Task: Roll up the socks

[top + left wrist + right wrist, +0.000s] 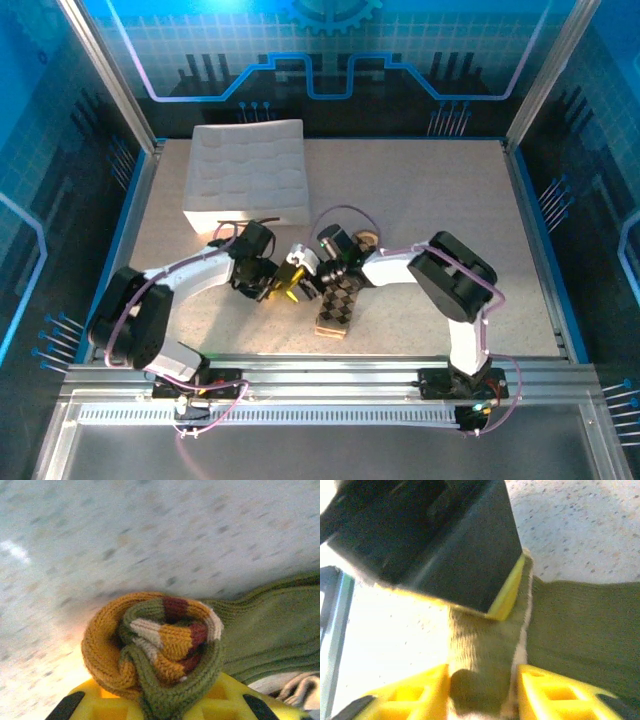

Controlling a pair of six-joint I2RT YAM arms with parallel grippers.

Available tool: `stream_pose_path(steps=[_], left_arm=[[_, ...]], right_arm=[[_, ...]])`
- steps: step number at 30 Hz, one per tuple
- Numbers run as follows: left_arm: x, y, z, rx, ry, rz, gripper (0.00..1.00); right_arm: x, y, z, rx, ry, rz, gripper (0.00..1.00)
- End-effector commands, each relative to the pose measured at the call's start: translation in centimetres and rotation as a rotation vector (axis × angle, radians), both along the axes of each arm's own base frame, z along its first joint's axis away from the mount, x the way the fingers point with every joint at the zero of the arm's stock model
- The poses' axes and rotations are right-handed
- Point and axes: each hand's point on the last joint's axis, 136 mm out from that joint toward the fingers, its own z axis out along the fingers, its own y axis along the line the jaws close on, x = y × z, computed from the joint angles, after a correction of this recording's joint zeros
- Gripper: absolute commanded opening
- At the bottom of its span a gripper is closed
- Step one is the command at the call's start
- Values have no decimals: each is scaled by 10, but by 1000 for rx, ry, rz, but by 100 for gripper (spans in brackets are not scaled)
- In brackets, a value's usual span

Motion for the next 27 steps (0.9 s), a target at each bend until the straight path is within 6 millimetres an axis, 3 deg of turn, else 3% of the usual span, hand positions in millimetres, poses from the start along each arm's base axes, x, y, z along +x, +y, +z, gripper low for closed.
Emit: stream_pose_path(steps=[1, 9, 15, 22, 27], left_arm=[[-75, 31, -22, 138, 268, 45, 0], [-68, 21, -21, 169, 302, 35, 0], [-61, 15, -21, 164, 317, 12, 0], [-56, 11, -21, 151, 309, 5, 0], [-52, 11, -15, 139, 277, 15, 4]], right_arm=[[-12, -10, 14, -36, -307, 48, 51], [-29, 0, 19, -163, -674, 0, 60], [-24, 12, 5, -256, -732, 11, 57], [-23, 17, -10, -310, -716, 15, 43], [-23, 10, -23, -354, -669, -2, 12]])
